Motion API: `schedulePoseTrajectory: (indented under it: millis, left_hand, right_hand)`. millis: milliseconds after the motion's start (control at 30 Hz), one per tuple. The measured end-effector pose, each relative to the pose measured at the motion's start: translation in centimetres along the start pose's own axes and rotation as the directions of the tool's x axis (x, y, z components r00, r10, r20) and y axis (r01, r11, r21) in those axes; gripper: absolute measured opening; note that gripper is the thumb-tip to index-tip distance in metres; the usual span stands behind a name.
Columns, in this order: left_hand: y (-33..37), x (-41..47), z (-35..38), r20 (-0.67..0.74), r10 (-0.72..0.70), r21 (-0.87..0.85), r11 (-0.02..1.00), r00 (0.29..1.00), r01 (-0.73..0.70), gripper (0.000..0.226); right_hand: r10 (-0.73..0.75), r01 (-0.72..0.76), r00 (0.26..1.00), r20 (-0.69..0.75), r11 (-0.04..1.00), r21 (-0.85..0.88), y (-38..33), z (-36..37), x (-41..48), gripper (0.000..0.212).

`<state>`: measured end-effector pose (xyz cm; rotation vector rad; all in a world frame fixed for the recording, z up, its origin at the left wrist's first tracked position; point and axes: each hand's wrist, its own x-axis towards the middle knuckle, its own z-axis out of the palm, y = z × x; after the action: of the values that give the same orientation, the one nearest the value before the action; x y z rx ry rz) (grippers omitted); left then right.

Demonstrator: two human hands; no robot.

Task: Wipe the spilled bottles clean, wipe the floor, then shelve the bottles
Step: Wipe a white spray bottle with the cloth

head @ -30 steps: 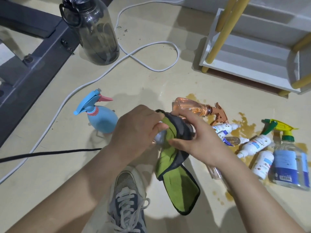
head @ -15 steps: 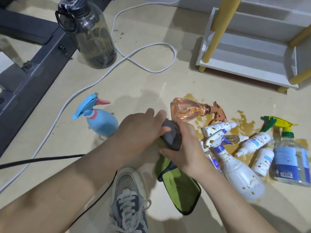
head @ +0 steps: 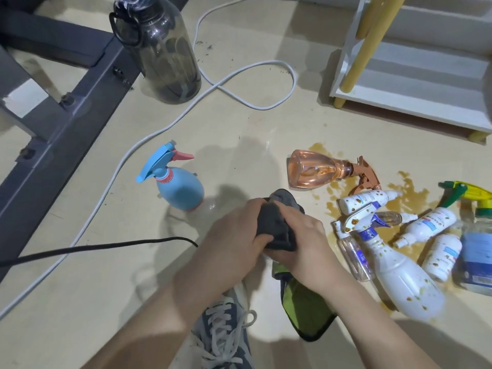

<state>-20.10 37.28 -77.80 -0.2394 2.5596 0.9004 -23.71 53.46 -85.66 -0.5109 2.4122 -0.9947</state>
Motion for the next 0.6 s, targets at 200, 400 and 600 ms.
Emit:
schedulePoseTrajectory:
  millis: [200, 400, 600]
  left_hand:
    - [0.8, 1.4, 0.9, -0.226, 0.089, 0.393, 0.919, 0.97, 0.007, 0.053]
    - [0.7, 1.5, 1.4, -0.087, 0.059, -0.329, 0.941, 0.994, -0.084, 0.045]
    - [0.0, 0.6, 1.5, -0.164, 0.044, -0.312, 0.946, 0.986, -0.094, 0.054]
  right_hand:
    - [0.005, -0.004, 1.0, -0.027, 1.0, 0.03, -0.6, -0.8, -1.8, 0.063]
    - [0.211, -0.16, 0.97, -0.118, 0.926, 0.341, -2.1, -4.8, -0.7, 0.049]
    - [0.497, -0.135, 0.824, -0.272, 0.639, 0.757, -3.1, -8.0, 0.0, 0.053]
